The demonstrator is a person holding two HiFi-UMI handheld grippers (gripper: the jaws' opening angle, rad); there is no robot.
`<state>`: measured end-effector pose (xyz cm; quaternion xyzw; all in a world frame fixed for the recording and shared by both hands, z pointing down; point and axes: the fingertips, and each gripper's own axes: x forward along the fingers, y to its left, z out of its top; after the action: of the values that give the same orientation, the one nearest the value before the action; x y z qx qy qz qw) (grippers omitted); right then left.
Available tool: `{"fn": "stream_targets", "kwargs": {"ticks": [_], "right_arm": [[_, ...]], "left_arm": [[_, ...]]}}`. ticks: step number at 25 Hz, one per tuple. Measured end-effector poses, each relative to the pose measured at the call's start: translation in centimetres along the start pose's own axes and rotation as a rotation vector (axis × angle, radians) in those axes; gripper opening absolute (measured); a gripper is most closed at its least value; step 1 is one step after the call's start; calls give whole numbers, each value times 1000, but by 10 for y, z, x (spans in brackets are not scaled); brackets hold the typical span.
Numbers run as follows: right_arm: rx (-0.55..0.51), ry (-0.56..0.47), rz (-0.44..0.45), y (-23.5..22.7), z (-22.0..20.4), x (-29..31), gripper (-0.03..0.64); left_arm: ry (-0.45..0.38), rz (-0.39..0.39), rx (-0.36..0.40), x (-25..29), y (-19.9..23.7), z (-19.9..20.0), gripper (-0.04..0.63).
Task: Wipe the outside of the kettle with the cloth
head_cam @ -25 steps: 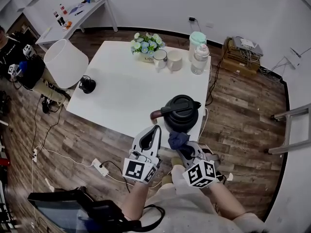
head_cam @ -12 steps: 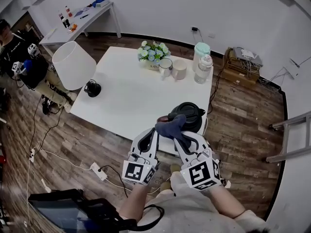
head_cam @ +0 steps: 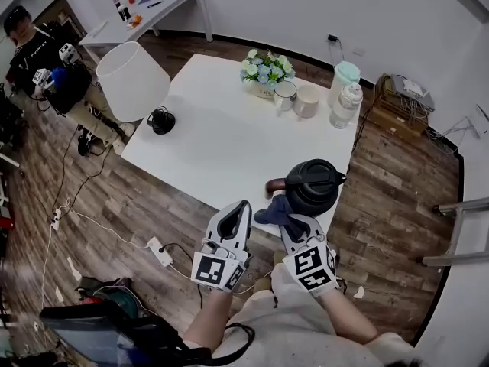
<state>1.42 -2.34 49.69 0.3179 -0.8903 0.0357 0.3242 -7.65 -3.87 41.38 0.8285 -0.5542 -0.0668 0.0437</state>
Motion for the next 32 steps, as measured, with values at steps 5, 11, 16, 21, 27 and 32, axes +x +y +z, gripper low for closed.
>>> {"fn": "stream_targets", "kwargs": {"ticks": [5, 11, 16, 21, 27, 32], "right_arm": [[26, 48, 42, 6, -17, 11, 51], [84, -46, 238, 22, 2, -12, 51], [51, -187, 292, -23, 63, -77, 51], [26, -279, 412, -86, 116, -122, 51], [6, -180, 537, -162, 126, -104, 51], [70, -74, 685, -189, 110, -69, 51]], "left_arm": [[10, 14, 0, -1, 3, -4, 8], [-2, -2, -12, 9, 0, -3, 8], [-44, -45, -6, 26, -13, 11, 8], [-53, -122, 52, 38, -41, 19, 8], [-8, -144, 39, 59, -68, 14, 8], [-17, -91, -7, 64, -61, 17, 8]]}}
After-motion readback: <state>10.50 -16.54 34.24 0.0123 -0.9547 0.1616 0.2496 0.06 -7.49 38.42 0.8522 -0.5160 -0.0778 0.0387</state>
